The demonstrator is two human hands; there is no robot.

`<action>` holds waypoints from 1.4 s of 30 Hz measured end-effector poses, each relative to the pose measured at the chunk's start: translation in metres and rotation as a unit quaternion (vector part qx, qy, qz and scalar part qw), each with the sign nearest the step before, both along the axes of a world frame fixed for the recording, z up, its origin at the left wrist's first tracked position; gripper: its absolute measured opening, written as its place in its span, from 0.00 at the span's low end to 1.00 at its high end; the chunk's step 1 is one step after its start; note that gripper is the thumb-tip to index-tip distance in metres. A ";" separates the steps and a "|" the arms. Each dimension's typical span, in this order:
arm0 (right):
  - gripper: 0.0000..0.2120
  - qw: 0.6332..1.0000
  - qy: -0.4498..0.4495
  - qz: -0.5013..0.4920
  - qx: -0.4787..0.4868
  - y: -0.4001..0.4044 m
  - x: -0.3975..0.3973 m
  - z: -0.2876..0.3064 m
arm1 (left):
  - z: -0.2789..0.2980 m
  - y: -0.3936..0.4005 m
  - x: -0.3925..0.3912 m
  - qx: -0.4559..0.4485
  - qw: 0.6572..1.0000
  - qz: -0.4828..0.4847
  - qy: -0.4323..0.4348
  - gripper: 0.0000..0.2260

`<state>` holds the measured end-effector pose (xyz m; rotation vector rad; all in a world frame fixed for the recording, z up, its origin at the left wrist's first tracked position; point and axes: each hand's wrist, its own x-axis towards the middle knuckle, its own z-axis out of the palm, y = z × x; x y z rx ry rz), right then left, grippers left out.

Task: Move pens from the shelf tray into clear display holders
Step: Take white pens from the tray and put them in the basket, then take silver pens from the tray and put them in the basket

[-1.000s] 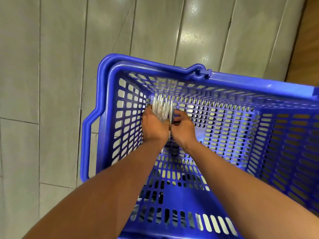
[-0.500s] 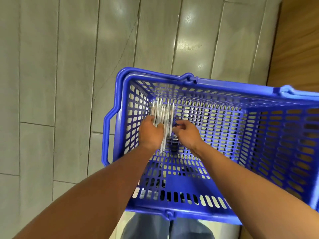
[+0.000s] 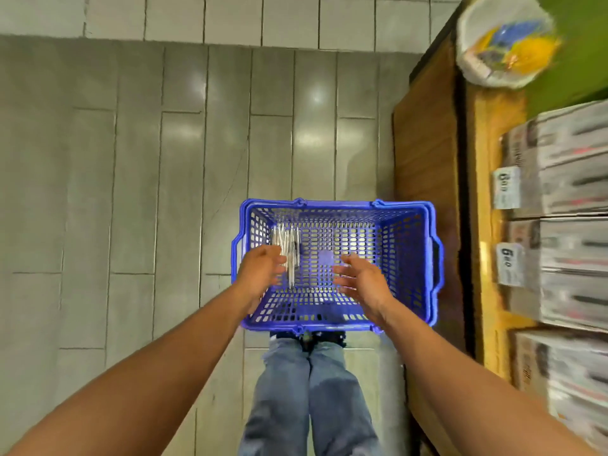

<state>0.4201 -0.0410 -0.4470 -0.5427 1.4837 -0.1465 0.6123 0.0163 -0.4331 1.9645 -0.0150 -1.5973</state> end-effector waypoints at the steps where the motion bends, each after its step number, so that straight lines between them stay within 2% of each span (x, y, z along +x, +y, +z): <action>1: 0.16 1.000 -0.009 -0.021 -0.003 0.001 -0.006 0.027 | 0.026 -0.001 -0.002 -0.004 1.000 0.000 0.005 0.11; 5: 0.16 0.991 -0.054 -0.118 -0.038 -0.001 -0.033 0.132 | 0.126 -0.016 -0.018 -0.040 0.999 -0.017 0.022 0.10; 9: 0.18 0.967 -0.074 -0.227 -0.092 0.004 -0.072 0.241 | 0.225 -0.040 -0.043 -0.090 0.992 -0.063 0.060 0.12; 13: 0.20 0.922 -0.094 -0.332 -0.172 0.030 -0.126 0.340 | 0.315 -0.062 -0.086 -0.150 0.979 -0.089 0.108 0.13; 17: 0.20 0.873 -0.094 -0.423 -0.222 0.074 -0.187 0.422 | 0.391 -0.068 -0.147 -0.191 0.953 -0.161 0.170 0.14; 22: 0.19 0.806 -0.067 -0.523 -0.268 0.140 -0.260 0.474 | 0.444 -0.059 -0.238 -0.202 0.912 -0.277 0.227 0.16; 26: 0.17 0.757 -0.035 -0.590 -0.279 0.187 -0.314 0.487 | 0.465 -0.042 -0.318 -0.188 0.878 -0.367 0.243 0.14; 29: 0.14 0.733 -0.002 -0.619 -0.281 0.213 -0.355 0.487 | 0.474 -0.028 -0.377 -0.174 0.854 -0.425 0.245 0.14; 32: 0.09 0.749 0.059 -0.605 -0.263 0.230 -0.398 0.483 | 0.479 -0.016 -0.431 -0.161 0.830 -0.470 0.252 0.16; 34: 0.05 0.777 0.113 -0.566 -0.251 0.235 -0.427 0.476 | 0.479 -0.011 -0.464 -0.158 0.819 -0.487 0.258 0.15; 38: 0.08 0.853 0.262 -0.395 -0.220 0.224 -0.476 0.454 | 0.477 -0.003 -0.512 -0.158 0.811 -0.510 0.241 0.15; 40: 0.09 0.891 0.299 -0.286 -0.186 0.210 -0.489 0.442 | 0.477 0.000 -0.527 -0.156 0.811 -0.516 0.228 0.15; 42: 0.05 0.922 0.311 -0.184 -0.139 0.197 -0.494 0.428 | 0.479 0.001 -0.538 -0.155 0.814 -0.519 0.211 0.15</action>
